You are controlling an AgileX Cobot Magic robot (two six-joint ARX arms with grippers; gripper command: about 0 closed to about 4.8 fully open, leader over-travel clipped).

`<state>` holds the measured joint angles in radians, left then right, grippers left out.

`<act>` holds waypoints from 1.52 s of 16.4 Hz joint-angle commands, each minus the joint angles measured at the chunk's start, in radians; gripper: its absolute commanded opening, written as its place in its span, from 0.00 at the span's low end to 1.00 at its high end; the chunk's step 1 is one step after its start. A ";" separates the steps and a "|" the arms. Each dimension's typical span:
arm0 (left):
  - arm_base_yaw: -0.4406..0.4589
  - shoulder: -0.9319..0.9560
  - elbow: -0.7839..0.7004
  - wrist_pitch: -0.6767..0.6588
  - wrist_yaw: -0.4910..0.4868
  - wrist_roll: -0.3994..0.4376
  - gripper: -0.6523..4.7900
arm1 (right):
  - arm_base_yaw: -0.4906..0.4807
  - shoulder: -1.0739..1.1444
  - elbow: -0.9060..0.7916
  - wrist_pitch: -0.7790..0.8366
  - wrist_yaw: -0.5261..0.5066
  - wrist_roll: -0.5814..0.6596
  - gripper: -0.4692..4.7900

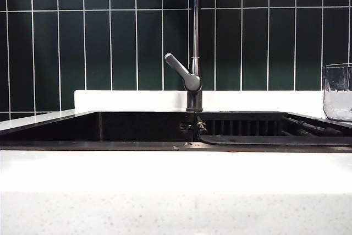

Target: Pick up the mug next to the sink, go to the faucet to get some water, pour the water into the sink, and finally put the mug back to its place.

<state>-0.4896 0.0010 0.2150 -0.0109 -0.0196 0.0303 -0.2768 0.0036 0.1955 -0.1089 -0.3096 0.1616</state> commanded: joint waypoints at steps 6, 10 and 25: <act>0.002 0.000 -0.127 0.118 -0.003 -0.013 0.11 | 0.001 -0.001 -0.140 0.138 0.022 0.026 0.08; 0.002 0.000 -0.170 0.125 -0.003 -0.020 0.11 | 0.001 -0.001 -0.182 0.145 0.019 0.026 0.08; 0.003 0.000 -0.208 -0.034 -0.003 -0.046 0.11 | 0.073 -0.001 -0.194 0.105 0.038 0.022 0.08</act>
<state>-0.4892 0.0006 0.0048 -0.0475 -0.0200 -0.0166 -0.2104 0.0032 0.0071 -0.0185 -0.2726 0.1829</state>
